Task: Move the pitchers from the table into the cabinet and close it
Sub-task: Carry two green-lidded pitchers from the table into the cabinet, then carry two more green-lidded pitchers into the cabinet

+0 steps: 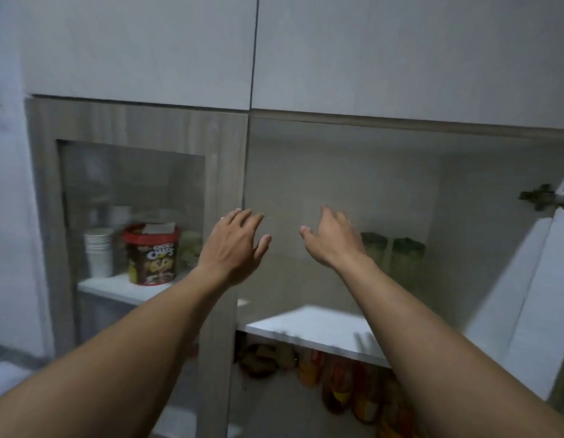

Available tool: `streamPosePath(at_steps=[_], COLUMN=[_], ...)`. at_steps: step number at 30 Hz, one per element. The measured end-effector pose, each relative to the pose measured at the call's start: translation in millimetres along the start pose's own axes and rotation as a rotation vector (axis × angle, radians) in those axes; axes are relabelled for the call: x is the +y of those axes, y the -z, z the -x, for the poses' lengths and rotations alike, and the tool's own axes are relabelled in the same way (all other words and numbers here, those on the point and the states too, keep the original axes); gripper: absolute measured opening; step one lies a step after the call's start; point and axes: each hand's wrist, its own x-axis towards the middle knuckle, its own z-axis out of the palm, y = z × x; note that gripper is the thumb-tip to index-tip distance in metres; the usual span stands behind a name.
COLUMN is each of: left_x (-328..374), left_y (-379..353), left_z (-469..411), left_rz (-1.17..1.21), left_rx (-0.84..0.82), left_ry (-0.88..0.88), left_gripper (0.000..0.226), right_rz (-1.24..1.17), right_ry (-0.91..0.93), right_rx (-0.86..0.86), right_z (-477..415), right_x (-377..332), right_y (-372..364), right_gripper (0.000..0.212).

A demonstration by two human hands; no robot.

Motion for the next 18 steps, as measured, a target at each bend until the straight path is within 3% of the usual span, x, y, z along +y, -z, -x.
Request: streamPosePath(at_steps=[10,18], left_x=[-97,-179], left_y=[108,191], left_z=[129,220], left_rz=[-0.219,-0.350], left_rx=[-0.128,-0.135], left_ry=[0.444,0.608], left_gripper=[0.066,0.066], right_rz=[-0.096,-0.199], right_ry=[0.278,0.480], right_rx=[-0.162,-0.228], right_z=[76,140], right_x=[-140,-280], right_y=[-49,-98], right_gripper=[0.080,0.087])
